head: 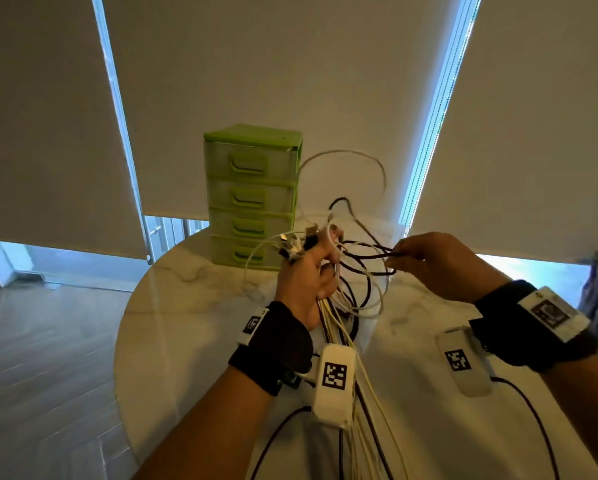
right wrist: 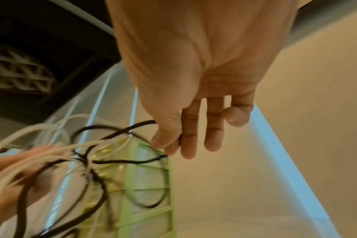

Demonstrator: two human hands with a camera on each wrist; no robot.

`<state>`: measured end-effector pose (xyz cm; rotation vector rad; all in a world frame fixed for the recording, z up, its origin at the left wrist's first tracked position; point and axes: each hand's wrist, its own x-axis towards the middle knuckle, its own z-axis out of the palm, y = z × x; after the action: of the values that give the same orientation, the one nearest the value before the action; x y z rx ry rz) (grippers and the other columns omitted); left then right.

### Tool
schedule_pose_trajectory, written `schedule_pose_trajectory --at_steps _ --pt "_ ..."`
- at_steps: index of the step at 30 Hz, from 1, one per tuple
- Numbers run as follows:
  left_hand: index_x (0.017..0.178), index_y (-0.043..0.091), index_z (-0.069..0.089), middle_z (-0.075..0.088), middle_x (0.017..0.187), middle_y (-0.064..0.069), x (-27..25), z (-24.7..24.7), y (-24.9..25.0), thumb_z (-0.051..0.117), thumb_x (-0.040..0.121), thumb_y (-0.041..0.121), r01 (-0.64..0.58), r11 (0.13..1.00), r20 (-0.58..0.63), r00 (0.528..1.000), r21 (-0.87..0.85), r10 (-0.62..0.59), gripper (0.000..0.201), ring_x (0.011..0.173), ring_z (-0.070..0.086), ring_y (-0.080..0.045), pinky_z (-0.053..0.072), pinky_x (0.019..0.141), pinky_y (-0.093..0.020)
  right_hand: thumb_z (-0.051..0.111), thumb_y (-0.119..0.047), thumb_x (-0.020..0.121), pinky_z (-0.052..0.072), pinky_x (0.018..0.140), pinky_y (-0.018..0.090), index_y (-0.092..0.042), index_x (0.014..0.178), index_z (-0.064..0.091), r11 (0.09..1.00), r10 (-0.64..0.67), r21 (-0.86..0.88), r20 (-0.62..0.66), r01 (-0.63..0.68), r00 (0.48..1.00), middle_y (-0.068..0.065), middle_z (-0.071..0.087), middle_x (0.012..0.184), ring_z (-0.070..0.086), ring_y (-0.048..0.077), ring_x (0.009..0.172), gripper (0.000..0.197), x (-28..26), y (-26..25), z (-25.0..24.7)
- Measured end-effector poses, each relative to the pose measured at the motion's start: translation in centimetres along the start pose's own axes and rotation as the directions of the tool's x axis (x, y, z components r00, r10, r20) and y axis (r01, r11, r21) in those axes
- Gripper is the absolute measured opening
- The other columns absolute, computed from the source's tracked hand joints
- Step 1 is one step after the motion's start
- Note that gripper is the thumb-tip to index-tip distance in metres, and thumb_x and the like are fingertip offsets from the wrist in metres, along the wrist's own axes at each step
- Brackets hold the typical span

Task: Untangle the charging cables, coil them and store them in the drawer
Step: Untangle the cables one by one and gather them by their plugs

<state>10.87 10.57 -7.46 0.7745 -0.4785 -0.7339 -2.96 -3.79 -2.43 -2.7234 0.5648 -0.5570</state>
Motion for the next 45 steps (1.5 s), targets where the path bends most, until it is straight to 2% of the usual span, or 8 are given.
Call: schedule_pose_trajectory --at_steps 10,15,19,22,26,30,41,45 --pt "0.089 0.017 0.068 0.067 0.083 0.006 0.6 -1.3 0.1 0.058 0.094 0.026 -0.079 0.996 -0.224 0.972 -0.052 0.065 0.015 0.036 0.022 -0.003 0.019 0.034 -0.016 0.055 -0.014 0.095 0.048 0.083 0.035 -0.03 0.101 0.073 0.971 0.21 -0.075 -0.171 -0.226 0.963 -0.001 0.07 0.099 0.06 0.02 0.09 0.025 1.4 5.3 -1.4" --pt "0.117 -0.001 0.061 0.029 0.048 0.007 0.4 -0.7 -0.4 0.064 0.091 0.023 -0.032 0.993 -0.236 0.97 0.111 0.058 0.036 0.035 0.017 -0.004 0.016 0.035 -0.017 0.062 -0.011 0.089 0.041 0.073 0.02 -0.03 0.107 0.066 0.997 -0.017 0.068 -0.302 0.039 0.953 -0.001 0.054 0.1 0.054 0.015 0.085 0.026 1.3 0.3 -0.6" --pt "0.119 0.001 0.056 0.025 0.044 0.008 -0.2 0.0 -0.8 0.065 0.091 0.022 0.015 0.986 -0.154 0.988 0.168 0.011 0.037 0.034 0.018 -0.004 0.021 0.033 -0.015 0.066 -0.036 0.087 0.051 0.078 0.028 -0.028 0.115 0.066 0.992 -0.12 0.048 0.044 0.118 0.992 -0.004 0.063 0.096 0.059 0.01 0.083 0.029 1.8 -3.3 2.3" --pt "0.121 0.0 0.055 0.028 0.041 0.011 -0.3 -0.1 -0.4 0.062 0.093 0.02 0.025 0.979 -0.143 0.99 0.202 0.004 0.035 0.031 0.02 -0.003 0.023 0.032 -0.012 0.066 -0.026 0.089 0.047 0.071 0.026 -0.016 0.098 0.074 0.985 -0.156 0.076 -0.024 0.158 0.987 -0.008 0.063 0.081 0.057 0.007 0.073 0.016 2.3 -3.4 2.7" --pt "0.092 0.008 0.06 0.051 0.053 0.004 0.0 -0.7 0.2 0.057 0.096 0.02 -0.002 0.987 -0.105 0.994 0.162 0.02 0.012 0.033 0.021 -0.004 0.016 0.035 -0.016 0.059 -0.017 0.094 0.043 0.059 0.007 -0.016 0.089 0.072 0.976 -0.041 0.21 -0.108 0.063 0.993 -0.013 0.066 0.076 0.061 -0.003 0.064 0.014 2.5 -2.0 2.0" --pt "0.087 0.014 0.063 0.051 0.067 0.001 0.5 -1.3 1.0 0.052 0.099 0.023 0.019 0.999 -0.047 0.999 -0.048 -0.022 0.018 0.034 0.023 -0.003 0.019 0.032 -0.016 0.061 -0.015 0.094 0.055 0.059 0.025 -0.013 0.089 0.071 0.838 0.234 0.544 -0.306 -0.031 0.923 0.004 0.07 0.074 0.066 0.012 0.059 0.011 2.9 0.7 -0.2" --pt "0.08 0.013 0.058 0.052 0.059 0.001 1.1 -3.1 0.4 0.07 0.087 0.019 0.074 0.967 -0.325 0.946 0.242 0.009 0.015 0.028 0.036 0.0 0.03 0.035 -0.014 0.06 -0.013 0.093 0.06 0.069 0.042 -0.012 0.088 0.068 0.791 0.428 0.611 -0.504 -0.041 0.75 0.011 0.064 0.076 0.066 0.029 0.065 0.01 3.9 2.9 -1.3" --pt "0.079 0.017 0.059 0.039 0.056 0.002 1.0 -2.2 0.4 0.076 0.082 0.022 0.058 0.956 -0.234 0.972 0.288 0.011 0.018 0.032 0.029 -0.005 0.025 0.033 -0.014 0.06 -0.028 0.093 0.059 0.069 0.036 -0.022 0.083 0.068 0.904 0.25 0.424 -0.426 -0.052 0.869 0.008 0.068 0.079 0.07 0.024 0.066 0.014 3.5 1.8 -2.0"
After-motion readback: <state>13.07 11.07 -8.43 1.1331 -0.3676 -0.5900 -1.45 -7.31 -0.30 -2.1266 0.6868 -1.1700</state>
